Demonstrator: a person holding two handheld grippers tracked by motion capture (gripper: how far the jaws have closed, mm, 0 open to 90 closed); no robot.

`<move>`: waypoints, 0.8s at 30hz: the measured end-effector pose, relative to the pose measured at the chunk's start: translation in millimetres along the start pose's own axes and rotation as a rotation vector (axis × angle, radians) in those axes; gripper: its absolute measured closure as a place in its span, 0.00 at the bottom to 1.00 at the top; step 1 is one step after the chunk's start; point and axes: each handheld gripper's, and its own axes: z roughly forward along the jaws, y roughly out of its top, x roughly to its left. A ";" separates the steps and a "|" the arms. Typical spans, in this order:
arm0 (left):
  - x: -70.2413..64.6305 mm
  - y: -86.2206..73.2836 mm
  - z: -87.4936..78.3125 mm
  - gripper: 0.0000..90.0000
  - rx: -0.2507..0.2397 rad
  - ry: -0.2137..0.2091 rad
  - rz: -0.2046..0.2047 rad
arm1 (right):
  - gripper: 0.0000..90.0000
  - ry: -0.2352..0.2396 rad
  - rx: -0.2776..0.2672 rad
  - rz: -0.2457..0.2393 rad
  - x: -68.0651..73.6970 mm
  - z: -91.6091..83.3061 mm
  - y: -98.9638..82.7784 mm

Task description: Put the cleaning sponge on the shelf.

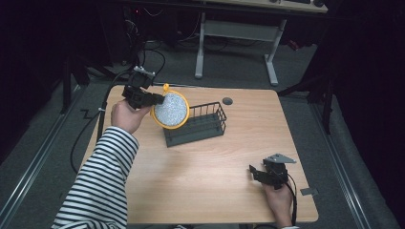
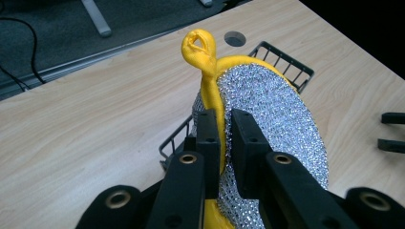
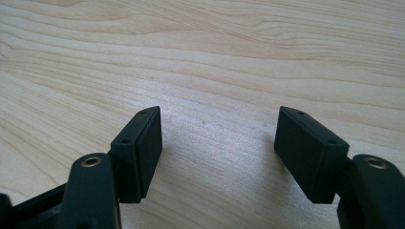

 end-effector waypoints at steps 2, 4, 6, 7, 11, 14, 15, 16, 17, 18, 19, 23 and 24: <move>2.4 4.3 3.7 0.92 -0.014 0.001 -0.014 | 0.37 0.000 0.000 0.001 0.0 0.0 0.0; 4.6 8.1 6.5 0.92 -0.022 -0.001 -0.021 | 0.37 0.000 0.001 -0.001 0.0 -0.1 -0.1; 6.2 11.3 10.3 0.92 -0.025 0.004 -0.028 | 0.37 0.000 0.001 -0.002 -0.1 -0.1 -0.1; 6.7 12.6 12.4 0.92 -0.028 0.007 -0.030 | 0.37 0.000 0.000 -0.002 -0.1 -0.1 -0.1; 7.4 13.7 19.6 0.92 -0.037 0.013 -0.037 | 0.37 0.001 -0.001 0.002 -0.1 0.0 -0.1; 4.5 13.1 27.0 0.92 -0.043 0.035 -0.016 | 0.37 0.001 0.000 0.001 -0.2 -0.1 -0.1; 2.9 13.4 29.6 0.92 -0.047 0.038 -0.008 | 0.37 0.000 0.000 0.000 -0.2 -0.1 -0.1; 2.0 13.7 31.0 0.92 -0.048 0.039 -0.005 | 0.37 0.000 0.001 -0.001 -0.1 -0.1 -0.1; 1.2 13.8 33.0 0.92 -0.051 0.039 -0.004 | 0.37 -0.001 0.001 -0.003 -0.1 -0.1 -0.1; 0.7 13.9 35.0 0.92 -0.052 0.040 -0.001 | 0.37 -0.002 0.002 -0.002 0.1 -0.1 -0.1; 0.1 13.6 39.8 0.92 -0.047 0.042 0.005 | 0.37 -0.007 0.000 -0.008 0.3 0.1 -0.1; 1.1 13.0 47.5 0.92 -0.037 0.048 0.009 | 0.37 -0.018 0.004 -0.019 2.1 0.4 -0.1; 2.2 12.7 50.0 0.92 -0.037 0.049 0.004 | 0.37 -0.019 0.005 -0.020 2.3 0.4 0.0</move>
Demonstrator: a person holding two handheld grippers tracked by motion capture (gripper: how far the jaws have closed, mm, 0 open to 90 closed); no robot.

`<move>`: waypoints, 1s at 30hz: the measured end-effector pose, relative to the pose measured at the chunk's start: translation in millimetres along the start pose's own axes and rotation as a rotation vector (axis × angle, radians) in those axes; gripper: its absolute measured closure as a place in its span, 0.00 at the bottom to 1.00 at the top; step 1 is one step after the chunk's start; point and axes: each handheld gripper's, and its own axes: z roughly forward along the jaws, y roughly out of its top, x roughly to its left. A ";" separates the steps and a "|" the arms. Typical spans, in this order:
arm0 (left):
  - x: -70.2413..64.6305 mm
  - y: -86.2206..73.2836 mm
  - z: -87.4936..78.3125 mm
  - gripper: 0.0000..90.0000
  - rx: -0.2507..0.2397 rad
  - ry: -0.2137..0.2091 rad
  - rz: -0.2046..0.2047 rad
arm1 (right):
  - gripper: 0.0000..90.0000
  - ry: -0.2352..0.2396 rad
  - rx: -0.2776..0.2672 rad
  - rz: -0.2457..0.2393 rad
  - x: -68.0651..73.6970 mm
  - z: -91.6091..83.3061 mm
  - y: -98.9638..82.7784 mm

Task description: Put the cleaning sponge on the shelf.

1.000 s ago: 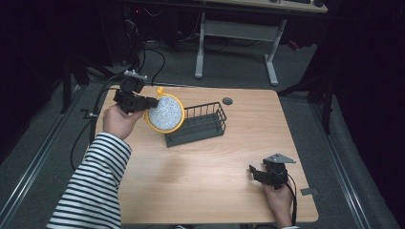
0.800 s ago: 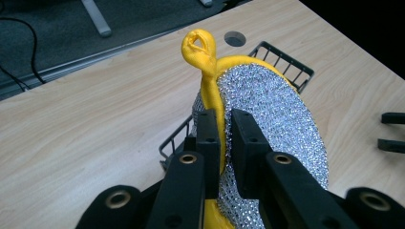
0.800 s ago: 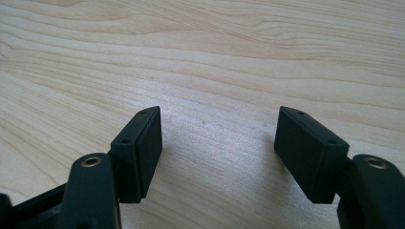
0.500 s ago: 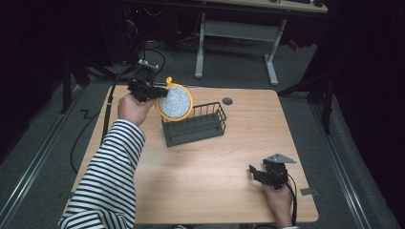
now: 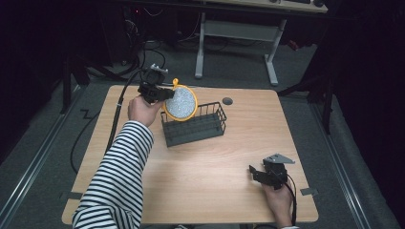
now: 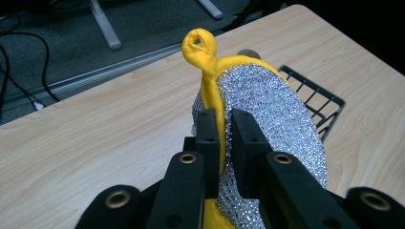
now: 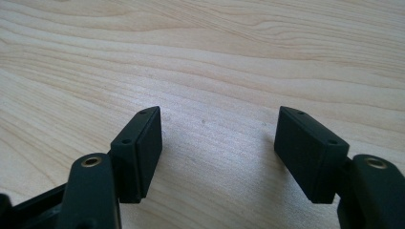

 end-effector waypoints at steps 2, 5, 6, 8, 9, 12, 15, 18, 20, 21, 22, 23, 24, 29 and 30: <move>1.5 -0.4 3.0 0.92 0.004 0.002 -0.008 | 0.37 0.002 -0.002 0.003 -0.4 0.0 -0.1; 5.0 0.2 8.4 0.92 0.004 0.013 -0.016 | 0.37 0.001 -0.001 0.000 -0.4 0.0 -0.1; 5.0 0.2 8.4 0.92 0.004 0.013 -0.016 | 0.37 0.001 -0.001 0.001 -0.4 0.0 -0.1; 6.3 -0.7 12.2 0.92 0.009 0.029 -0.010 | 0.37 0.000 -0.002 0.000 -0.3 0.1 -0.1; 6.3 -0.7 12.2 0.92 0.009 0.029 -0.010 | 0.37 0.000 -0.002 0.000 -0.3 0.1 -0.1; 7.1 -1.8 16.7 0.92 0.012 0.034 -0.006 | 0.37 -0.001 0.000 0.001 -0.1 0.0 0.0; 5.8 -2.8 20.0 0.92 0.013 0.031 0.001 | 0.37 -0.001 0.000 0.001 -0.1 0.0 0.0; 2.8 -4.8 24.2 0.91 0.024 0.049 0.029 | 0.37 -0.001 0.001 -0.001 -0.2 0.0 -0.1; 3.4 -6.9 26.7 0.91 0.026 0.048 0.026 | 0.37 -0.001 0.001 -0.001 -0.2 0.0 -0.1; 4.2 -8.0 28.2 0.91 0.033 0.049 0.026 | 0.37 -0.002 0.001 0.000 -0.1 0.0 -0.1; 5.8 -10.6 30.9 0.91 0.041 0.055 0.029 | 0.37 -0.001 0.001 -0.001 -0.2 -0.1 -0.1; 6.6 -11.9 31.4 0.91 0.040 0.053 0.024 | 0.37 -0.001 0.001 -0.001 -0.2 0.0 -0.1; 6.6 -11.9 31.4 0.91 0.040 0.053 0.024 | 0.37 -0.001 0.000 -0.001 -0.2 0.0 -0.1; 6.4 -17.7 33.7 0.91 0.046 0.048 0.033 | 0.37 -0.001 0.001 0.000 -0.1 0.0 0.0; 6.1 -18.4 34.0 0.91 0.045 0.046 0.034 | 0.37 -0.001 0.001 0.001 -0.1 0.0 0.0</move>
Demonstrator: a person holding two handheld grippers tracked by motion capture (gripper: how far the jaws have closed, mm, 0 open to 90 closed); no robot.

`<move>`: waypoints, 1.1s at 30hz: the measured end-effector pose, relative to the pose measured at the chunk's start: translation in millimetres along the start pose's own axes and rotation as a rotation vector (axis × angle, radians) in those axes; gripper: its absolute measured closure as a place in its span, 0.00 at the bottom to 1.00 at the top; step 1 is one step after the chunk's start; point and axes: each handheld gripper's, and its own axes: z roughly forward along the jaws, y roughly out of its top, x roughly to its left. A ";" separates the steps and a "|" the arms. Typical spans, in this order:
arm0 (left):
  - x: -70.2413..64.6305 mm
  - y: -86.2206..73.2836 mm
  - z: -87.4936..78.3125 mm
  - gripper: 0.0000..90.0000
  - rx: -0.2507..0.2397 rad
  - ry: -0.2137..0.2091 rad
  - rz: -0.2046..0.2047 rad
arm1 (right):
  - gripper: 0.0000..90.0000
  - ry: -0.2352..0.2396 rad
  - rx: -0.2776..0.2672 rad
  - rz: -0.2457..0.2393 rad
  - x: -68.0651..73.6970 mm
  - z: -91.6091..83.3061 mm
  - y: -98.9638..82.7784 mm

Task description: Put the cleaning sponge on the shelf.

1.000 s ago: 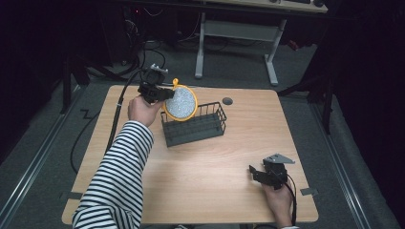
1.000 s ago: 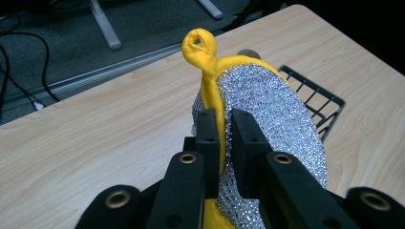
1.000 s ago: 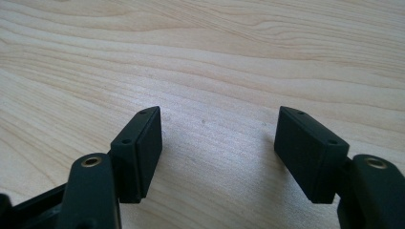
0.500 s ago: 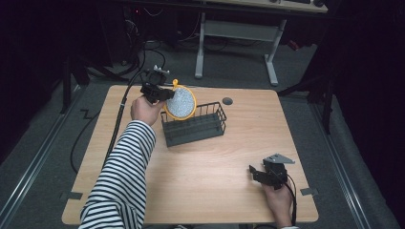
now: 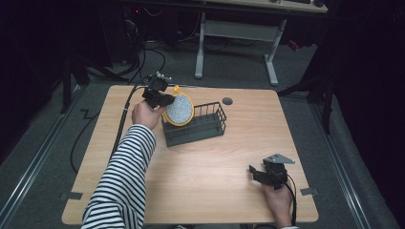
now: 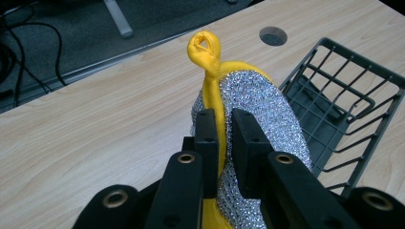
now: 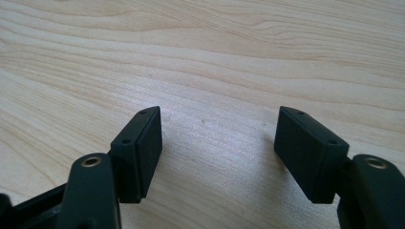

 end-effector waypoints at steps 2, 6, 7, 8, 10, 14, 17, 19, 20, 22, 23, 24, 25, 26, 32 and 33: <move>-0.7 -1.9 1.2 0.91 -0.001 -0.003 0.004 | 0.37 0.001 -0.001 0.000 0.0 0.1 0.0; -2.2 -2.8 4.3 0.91 0.002 -0.007 0.006 | 0.37 0.002 -0.002 0.000 -0.3 0.1 -0.1; -3.0 -2.8 4.8 0.91 0.001 -0.009 0.008 | 0.37 0.002 -0.002 0.003 -0.3 0.0 0.0; -3.6 -2.8 5.3 0.91 0.003 -0.011 0.009 | 0.37 0.002 -0.001 0.005 -0.2 0.0 -0.1; -5.7 -3.6 6.3 0.90 0.009 -0.014 0.016 | 0.37 0.003 -0.002 0.004 -0.4 0.0 -0.1; -8.2 -6.9 8.8 0.90 0.020 -0.018 0.027 | 0.37 0.000 0.000 0.000 0.2 0.0 0.0; -10.7 -8.5 10.3 0.89 0.024 -0.028 0.030 | 0.37 0.001 0.000 -0.001 0.1 0.0 0.0; -12.7 -9.2 12.4 0.89 0.031 -0.032 0.027 | 0.37 0.000 0.000 -0.002 0.2 0.1 0.0; -13.5 -9.6 13.1 0.89 0.035 -0.032 0.028 | 0.37 0.001 0.000 -0.002 0.1 0.1 0.0; -15.1 -10.5 14.6 0.88 0.043 -0.033 0.029 | 0.37 0.001 0.000 -0.002 0.2 0.0 0.0; -15.8 -11.1 15.1 0.88 0.048 -0.036 0.030 | 0.37 0.001 0.000 -0.002 0.2 0.1 0.0; -16.3 -11.7 15.6 0.88 0.049 -0.037 0.030 | 0.37 0.001 0.000 -0.002 0.2 0.1 0.0; -16.7 -12.2 15.9 0.88 0.056 -0.039 0.032 | 0.37 0.001 0.000 -0.002 0.1 0.1 0.0; -17.1 -12.9 16.3 0.88 0.059 -0.038 0.034 | 0.37 0.001 0.000 -0.002 0.1 0.1 0.0; -14.7 -15.0 15.1 0.84 0.056 -0.047 0.008 | 0.37 0.001 0.000 -0.002 0.1 0.1 0.0; -14.5 -14.7 14.4 0.82 0.056 -0.047 -0.002 | 0.37 0.001 0.000 -0.002 0.1 0.1 0.0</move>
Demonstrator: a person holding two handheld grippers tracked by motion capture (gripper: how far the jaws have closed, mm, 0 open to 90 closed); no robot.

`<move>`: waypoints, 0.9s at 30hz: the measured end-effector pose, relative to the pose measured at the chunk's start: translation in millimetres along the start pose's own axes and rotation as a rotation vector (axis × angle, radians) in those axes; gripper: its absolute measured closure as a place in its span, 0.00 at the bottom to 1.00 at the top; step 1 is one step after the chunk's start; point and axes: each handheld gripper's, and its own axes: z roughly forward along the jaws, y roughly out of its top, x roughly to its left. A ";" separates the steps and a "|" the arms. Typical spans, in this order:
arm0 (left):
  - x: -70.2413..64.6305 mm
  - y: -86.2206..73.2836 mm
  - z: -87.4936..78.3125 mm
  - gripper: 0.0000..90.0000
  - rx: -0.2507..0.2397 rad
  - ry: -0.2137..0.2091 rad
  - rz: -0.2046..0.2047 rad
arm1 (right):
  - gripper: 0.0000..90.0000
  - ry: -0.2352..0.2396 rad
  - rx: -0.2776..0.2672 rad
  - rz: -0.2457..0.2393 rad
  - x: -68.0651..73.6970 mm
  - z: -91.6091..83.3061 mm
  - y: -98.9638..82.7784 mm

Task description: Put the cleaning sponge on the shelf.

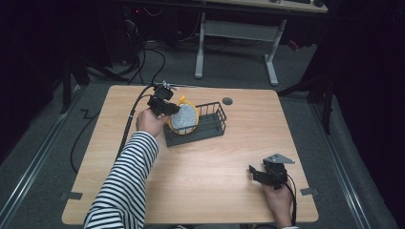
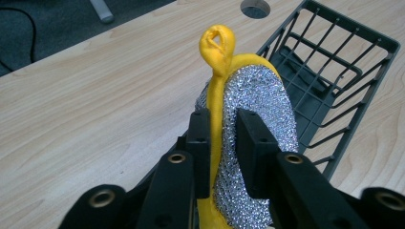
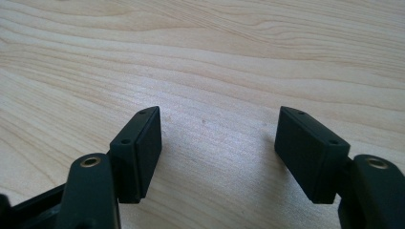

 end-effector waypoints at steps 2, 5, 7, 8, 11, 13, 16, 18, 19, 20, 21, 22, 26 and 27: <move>1.2 1.3 -5.4 0.67 -0.008 -0.002 -0.023 | 0.37 0.000 0.000 0.000 0.0 0.0 0.0; 3.0 2.0 -11.6 0.60 -0.021 -0.004 -0.040 | 0.37 0.000 0.000 0.001 0.0 0.0 0.0; 5.5 2.2 -16.6 0.53 -0.024 -0.015 -0.049 | 0.37 0.000 0.000 0.001 0.0 0.0 0.0; 6.8 2.1 -19.4 0.53 -0.028 -0.016 -0.056 | 0.37 0.000 0.000 0.001 0.0 0.0 0.0; 10.3 1.7 -29.1 0.49 -0.044 -0.021 -0.066 | 0.37 0.000 0.000 0.001 0.0 0.0 0.0; 10.6 1.5 -33.8 0.46 -0.049 -0.020 -0.066 | 0.37 0.000 0.000 0.000 -0.1 0.0 0.0; 10.7 0.4 -43.1 0.44 -0.058 -0.015 -0.060 | 0.37 0.001 0.000 0.001 -0.2 0.0 0.0; 11.4 -0.9 -48.7 0.44 -0.067 -0.010 -0.057 | 0.37 0.000 -0.001 0.000 -0.2 0.0 0.0; 11.6 -1.6 -50.4 0.44 -0.071 -0.007 -0.057 | 0.37 0.001 0.000 0.000 -0.2 0.0 0.0; 12.3 -2.9 -52.4 0.44 -0.072 -0.003 -0.057 | 0.37 0.001 0.000 0.000 -0.2 0.0 0.0; 13.3 -4.7 -54.0 0.44 -0.073 0.000 -0.059 | 0.37 0.000 0.000 0.001 -0.1 0.0 0.0; 14.5 -6.9 -55.3 0.44 -0.075 0.000 -0.065 | 0.37 0.001 0.000 0.001 -0.2 0.0 0.0; 20.7 -16.6 -60.8 0.44 -0.065 -0.004 -0.077 | 0.37 0.003 -0.001 0.003 -0.3 0.0 0.0; 21.4 -18.9 -62.7 0.44 -0.069 0.000 -0.082 | 0.37 0.002 -0.002 0.002 -0.4 0.0 -0.1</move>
